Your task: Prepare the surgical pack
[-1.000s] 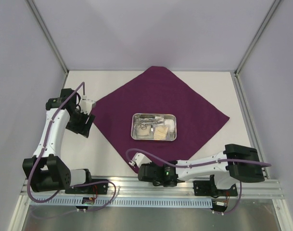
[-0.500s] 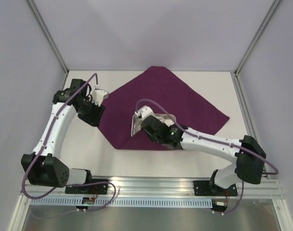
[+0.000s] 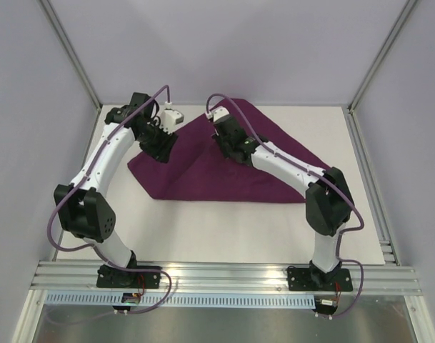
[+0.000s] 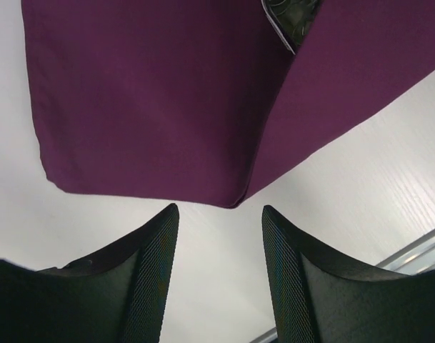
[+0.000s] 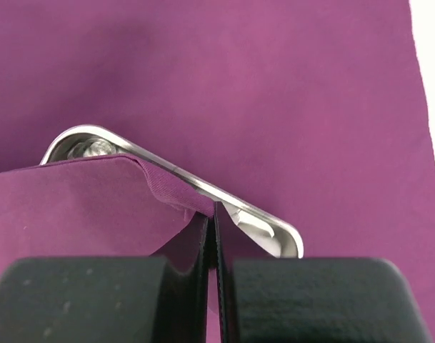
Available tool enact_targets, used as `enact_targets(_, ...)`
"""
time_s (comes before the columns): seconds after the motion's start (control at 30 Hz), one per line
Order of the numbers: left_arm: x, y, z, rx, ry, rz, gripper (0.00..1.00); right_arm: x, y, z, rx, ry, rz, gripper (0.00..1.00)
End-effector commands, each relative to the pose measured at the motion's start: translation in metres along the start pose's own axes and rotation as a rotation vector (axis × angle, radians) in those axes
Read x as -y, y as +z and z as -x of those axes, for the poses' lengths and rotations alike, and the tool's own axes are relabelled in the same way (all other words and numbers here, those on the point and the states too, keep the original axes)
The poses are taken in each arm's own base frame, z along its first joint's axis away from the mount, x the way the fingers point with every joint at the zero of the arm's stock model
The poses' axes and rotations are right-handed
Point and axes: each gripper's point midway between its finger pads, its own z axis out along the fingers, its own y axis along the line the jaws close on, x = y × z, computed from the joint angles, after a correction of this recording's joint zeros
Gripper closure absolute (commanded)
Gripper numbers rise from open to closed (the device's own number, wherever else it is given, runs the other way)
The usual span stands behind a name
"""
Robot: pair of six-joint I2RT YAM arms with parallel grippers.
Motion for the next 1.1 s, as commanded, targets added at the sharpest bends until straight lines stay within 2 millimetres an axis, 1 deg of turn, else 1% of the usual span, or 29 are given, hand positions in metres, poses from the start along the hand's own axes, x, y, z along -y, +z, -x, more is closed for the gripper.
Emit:
enact_targets(0.0,-0.002,0.008,0.027,0.043,0.055,-0.001,0.41,0.023,0.016,0.030,0.041,0.008,-0.029,1.00)
enact_targets(0.03,0.002,0.013,0.029,0.034,0.073,-0.013,0.41,0.024,0.027,0.028,0.026,0.015,-0.031,1.00)
enact_targets(0.07,0.002,0.016,0.031,0.033,0.080,-0.015,0.41,0.033,0.035,0.025,0.011,0.040,-0.043,1.00)
enact_targets(0.1,0.002,0.024,0.033,0.025,0.083,-0.022,0.41,0.037,0.040,0.023,-0.001,0.050,-0.046,1.00)
enact_targets(0.13,0.003,0.028,0.035,0.024,0.092,-0.028,0.41,0.036,0.051,0.015,-0.028,0.055,-0.036,1.00)
enact_targets(0.17,0.002,0.031,0.036,0.023,0.095,-0.027,0.41,0.042,0.055,0.019,-0.022,0.074,-0.037,0.99)
enact_targets(0.3,-0.003,0.048,0.040,0.015,0.084,-0.032,0.41,0.048,0.077,0.011,-0.058,0.084,-0.061,0.99)
enact_targets(0.33,-0.002,0.052,0.041,0.010,0.086,-0.037,0.41,0.051,0.088,0.001,-0.085,0.084,-0.067,0.96)
enact_targets(0.37,-0.002,0.057,0.040,-0.001,0.086,-0.043,0.41,0.052,0.093,0.002,-0.090,0.126,-0.068,0.91)
enact_targets(0.4,-0.002,0.061,0.039,-0.010,0.087,-0.046,0.41,0.050,0.097,0.000,-0.098,0.137,-0.053,0.73)
enact_targets(0.43,-0.001,0.064,0.039,-0.014,0.090,-0.050,0.41,0.055,0.103,-0.006,-0.117,0.152,-0.056,0.62)
enact_targets(0.47,-0.001,0.070,0.038,-0.026,0.089,-0.054,0.41,0.056,0.109,-0.007,-0.132,0.161,-0.058,0.52)
enact_targets(0.53,-0.001,0.074,0.041,-0.028,0.087,-0.056,0.41,0.070,0.115,-0.010,-0.153,0.199,-0.091,0.36)
enact_targets(0.57,0.000,0.078,0.041,-0.035,0.080,-0.067,0.41,0.074,0.116,-0.012,-0.172,0.211,-0.100,0.34)
enact_targets(0.6,0.002,0.080,0.043,-0.033,0.076,-0.074,0.41,0.081,0.112,0.003,-0.141,0.235,-0.095,0.33)
enact_targets(0.63,0.002,0.081,0.049,-0.023,0.075,-0.079,0.41,0.096,0.109,0.009,-0.128,0.263,-0.102,0.33)
enact_targets(0.67,0.003,0.082,0.053,-0.012,0.070,-0.091,0.41,0.105,0.099,0.023,-0.097,0.285,-0.097,0.33)
enact_targets(0.7,0.002,0.083,0.057,-0.005,0.066,-0.093,0.41,0.109,0.093,0.032,-0.074,0.300,-0.076,0.33)
enact_targets(0.73,0.002,0.083,0.062,0.005,0.067,-0.095,0.41,0.120,0.086,0.038,-0.053,0.324,-0.077,0.33)
enact_targets(0.77,0.001,0.085,0.071,0.017,0.071,-0.094,0.42,0.125,0.079,0.046,-0.028,0.335,-0.067,0.33)
enact_targets(0.8,0.003,0.087,0.076,0.019,0.070,-0.098,0.45,0.124,0.062,0.059,0.006,0.337,-0.031,0.34)
enact_targets(0.83,0.001,0.082,0.090,0.051,0.081,-0.090,0.46,0.118,0.061,0.049,-0.015,0.331,-0.002,0.36)
enact_targets(0.87,0.003,0.091,0.091,0.037,0.077,-0.104,0.49,0.109,0.059,0.047,-0.006,0.326,0.047,0.38)
enact_targets(0.9,0.005,0.093,0.097,0.045,0.074,-0.112,0.51,0.086,0.046,0.053,0.017,0.327,0.187,0.42)
enact_targets(0.93,0.006,0.095,0.103,0.059,0.074,-0.117,0.53,0.072,0.051,0.034,-0.021,0.333,0.248,0.46)
enact_targets(0.97,0.005,0.103,0.115,0.089,0.072,-0.126,0.57,0.064,0.052,0.039,0.004,0.361,0.292,0.51)
enact_targets(1.0,0.004,0.107,0.121,0.104,0.065,-0.130,0.59,0.053,0.051,0.039,0.002,0.377,0.353,0.65)
enact_targets(1.03,0.000,0.117,0.130,0.125,0.051,-0.128,0.61,0.045,0.060,0.032,-0.024,0.394,0.379,0.70)
enact_targets(1.07,0.000,0.123,0.134,0.134,0.048,-0.134,0.62,0.043,0.062,0.032,-0.036,0.416,0.398,0.75)
